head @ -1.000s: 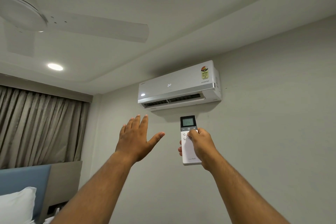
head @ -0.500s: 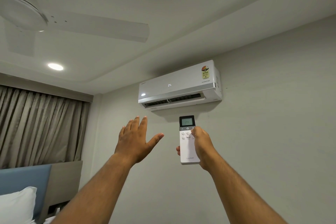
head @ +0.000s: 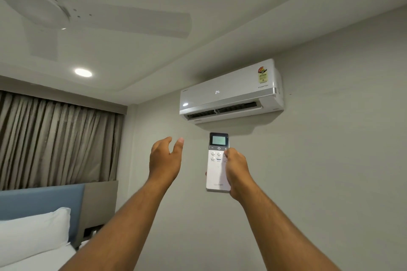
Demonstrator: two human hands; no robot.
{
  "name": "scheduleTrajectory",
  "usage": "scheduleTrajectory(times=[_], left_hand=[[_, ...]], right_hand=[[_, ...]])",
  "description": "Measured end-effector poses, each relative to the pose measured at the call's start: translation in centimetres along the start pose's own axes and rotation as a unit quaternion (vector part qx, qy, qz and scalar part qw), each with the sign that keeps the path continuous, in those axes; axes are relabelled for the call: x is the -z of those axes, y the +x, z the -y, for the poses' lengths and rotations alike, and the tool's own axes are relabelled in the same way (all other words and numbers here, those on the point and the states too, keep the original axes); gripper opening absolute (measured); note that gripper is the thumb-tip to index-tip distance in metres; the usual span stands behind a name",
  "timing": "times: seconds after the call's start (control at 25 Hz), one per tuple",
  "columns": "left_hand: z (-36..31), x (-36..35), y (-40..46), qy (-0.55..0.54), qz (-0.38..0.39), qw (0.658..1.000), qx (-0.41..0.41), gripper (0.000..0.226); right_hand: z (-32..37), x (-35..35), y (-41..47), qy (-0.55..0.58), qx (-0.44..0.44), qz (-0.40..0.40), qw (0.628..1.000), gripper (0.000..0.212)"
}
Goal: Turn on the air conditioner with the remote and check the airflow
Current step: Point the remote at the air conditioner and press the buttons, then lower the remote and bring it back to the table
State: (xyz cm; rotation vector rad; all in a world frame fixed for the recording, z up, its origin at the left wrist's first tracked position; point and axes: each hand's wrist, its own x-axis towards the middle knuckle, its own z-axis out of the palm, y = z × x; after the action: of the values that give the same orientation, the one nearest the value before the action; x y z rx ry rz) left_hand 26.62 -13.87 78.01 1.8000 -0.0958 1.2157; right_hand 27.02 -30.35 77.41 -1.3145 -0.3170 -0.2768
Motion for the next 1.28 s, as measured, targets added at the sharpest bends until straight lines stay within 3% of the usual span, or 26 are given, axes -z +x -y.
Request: scheduleTrajectory(times=[0.2, 0.4, 0.8, 0.96, 1.12, 1.28], left_hand=[[5.0, 4.4, -5.7, -0.088, -0.007, 0.99, 0.114, 0.021], [11.2, 10.2, -11.5, -0.102, -0.046, 0.957, 0.266, 0.02], [22.2, 21.0, -20.9, -0.037, -0.055, 0.888, 0.454, 0.012], [27.0, 23.5, -27.7, -0.01, -0.086, 0.845, 0.528, 0.011], [31.7, 24.7, -37.7, -0.002, -0.13, 0.772, 0.623, 0.01], [35.3, 24.8, -48.1, 0.023, -0.126, 0.716, 0.686, 0.01]], right_hand=[[-6.5, -7.0, -2.2, -0.043, -0.044, 0.072, 0.995, 0.026], [-14.9, -13.3, -6.1, -0.052, -0.097, 0.148, 0.983, 0.026], [-29.2, -20.5, -14.7, -0.053, -0.271, 0.283, 0.919, 0.025], [-36.9, -20.8, -19.3, -0.101, -0.323, 0.321, 0.885, 0.031], [-45.0, -18.3, -25.9, -0.145, -0.385, 0.355, 0.839, 0.031], [-53.0, -14.3, -33.1, -0.201, -0.425, 0.385, 0.794, 0.038]])
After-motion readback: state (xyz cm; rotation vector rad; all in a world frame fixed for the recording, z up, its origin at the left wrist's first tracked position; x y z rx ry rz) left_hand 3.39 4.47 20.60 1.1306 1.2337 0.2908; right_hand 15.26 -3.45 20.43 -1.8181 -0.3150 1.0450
